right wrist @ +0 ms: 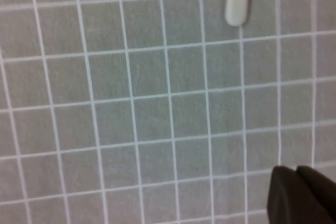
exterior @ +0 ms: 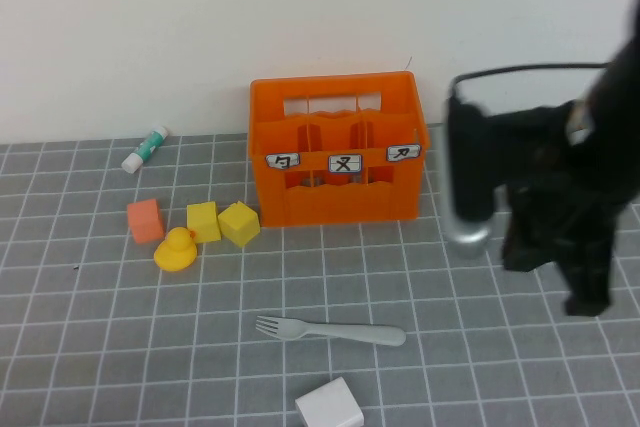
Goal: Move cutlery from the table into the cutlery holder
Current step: Pick up the fork
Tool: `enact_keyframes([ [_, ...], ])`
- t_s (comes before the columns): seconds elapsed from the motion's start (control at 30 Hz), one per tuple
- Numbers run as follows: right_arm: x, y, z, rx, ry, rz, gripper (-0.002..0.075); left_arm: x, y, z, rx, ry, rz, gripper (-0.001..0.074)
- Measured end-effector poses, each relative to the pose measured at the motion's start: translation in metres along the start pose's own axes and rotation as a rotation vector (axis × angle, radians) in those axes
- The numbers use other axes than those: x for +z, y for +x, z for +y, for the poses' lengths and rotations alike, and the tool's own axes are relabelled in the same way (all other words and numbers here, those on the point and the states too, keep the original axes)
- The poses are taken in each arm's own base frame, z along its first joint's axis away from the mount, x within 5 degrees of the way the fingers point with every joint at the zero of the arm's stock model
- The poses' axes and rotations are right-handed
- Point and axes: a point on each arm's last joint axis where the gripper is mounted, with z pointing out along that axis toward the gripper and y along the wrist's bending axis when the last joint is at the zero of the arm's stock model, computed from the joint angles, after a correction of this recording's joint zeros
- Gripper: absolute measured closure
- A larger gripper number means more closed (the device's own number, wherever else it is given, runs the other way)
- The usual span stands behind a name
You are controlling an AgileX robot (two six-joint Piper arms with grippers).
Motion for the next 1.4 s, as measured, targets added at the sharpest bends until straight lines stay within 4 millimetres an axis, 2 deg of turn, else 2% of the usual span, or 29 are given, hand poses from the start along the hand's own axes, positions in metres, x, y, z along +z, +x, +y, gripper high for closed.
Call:
enact_keyframes([
  [0.23,0.049,-0.038,-0.019,-0.068,-0.065,0.065,0.0729,0.000,0.000,0.000,0.000,0.000,0.000,0.0736],
  [0.53,0.096,-0.067,-0.042,-0.046,-0.157,0.030,0.0729,0.000,0.000,0.000,-0.003,0.001,0.001,0.0736],
  [0.83,0.140,-0.106,-0.037,-0.124,-0.203,0.040,0.0717,0.000,0.000,0.000,-0.003,0.001,0.001,0.0736],
  [0.93,0.155,-0.113,-0.034,-0.136,-0.228,0.051,0.0646,0.000,0.000,0.000,-0.003,0.001,0.001,0.0736],
  [1.07,0.177,-0.117,-0.033,-0.100,-0.242,0.069,0.0421,0.000,0.000,0.000,-0.003,0.001,0.001,0.0736],
  [1.13,0.185,-0.118,-0.034,-0.059,-0.230,0.072,0.0348,0.000,0.000,0.000,-0.003,0.001,0.001,0.0736],
  [1.2,0.191,-0.119,-0.037,-0.017,-0.205,0.066,0.0315,0.000,0.000,0.000,-0.003,0.001,0.001,0.0736],
  [1.4,0.199,-0.123,-0.042,0.018,-0.153,0.033,0.0311,0.000,0.000,0.000,-0.003,0.001,-0.001,0.0736],
])
